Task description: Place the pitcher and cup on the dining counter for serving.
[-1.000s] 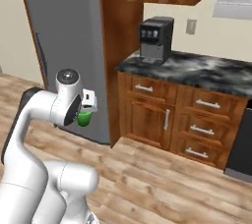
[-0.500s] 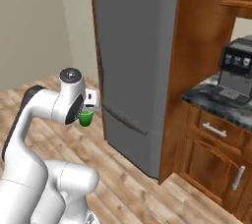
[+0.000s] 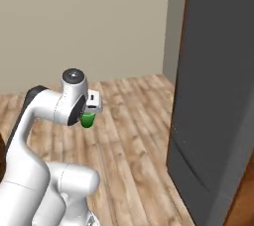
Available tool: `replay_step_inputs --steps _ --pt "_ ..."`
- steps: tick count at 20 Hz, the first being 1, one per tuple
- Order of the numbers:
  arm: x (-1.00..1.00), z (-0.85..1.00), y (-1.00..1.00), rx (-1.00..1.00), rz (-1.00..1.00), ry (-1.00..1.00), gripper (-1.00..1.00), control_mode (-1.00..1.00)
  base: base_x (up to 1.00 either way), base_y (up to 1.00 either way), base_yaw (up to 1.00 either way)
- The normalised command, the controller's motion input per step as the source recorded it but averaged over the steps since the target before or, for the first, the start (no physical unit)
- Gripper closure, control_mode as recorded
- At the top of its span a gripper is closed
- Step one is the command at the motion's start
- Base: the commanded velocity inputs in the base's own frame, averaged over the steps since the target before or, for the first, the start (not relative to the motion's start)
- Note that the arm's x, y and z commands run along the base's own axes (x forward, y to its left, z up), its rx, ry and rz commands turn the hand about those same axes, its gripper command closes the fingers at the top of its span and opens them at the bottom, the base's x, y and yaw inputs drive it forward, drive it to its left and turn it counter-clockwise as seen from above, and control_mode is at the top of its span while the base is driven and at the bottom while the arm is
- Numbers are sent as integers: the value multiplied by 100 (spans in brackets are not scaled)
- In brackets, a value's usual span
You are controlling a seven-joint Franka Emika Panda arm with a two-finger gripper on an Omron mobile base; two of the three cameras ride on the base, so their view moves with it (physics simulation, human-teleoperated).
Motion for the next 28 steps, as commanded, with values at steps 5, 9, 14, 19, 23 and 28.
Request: replay_step_inputs --steps 5,9,14,19,23,28 --pt "0 0 0 0 0 0 100 100 69 4 77" --pt "0 0 0 0 0 0 100 100 92 1 70" --pt "0 0 0 0 0 0 100 100 100 0 61" --pt "0 0 0 0 0 0 100 100 100 -1 56" --pt "0 0 0 0 0 0 100 100 100 -4 63" --pt "0 0 0 0 0 0 100 100 78 -11 85"
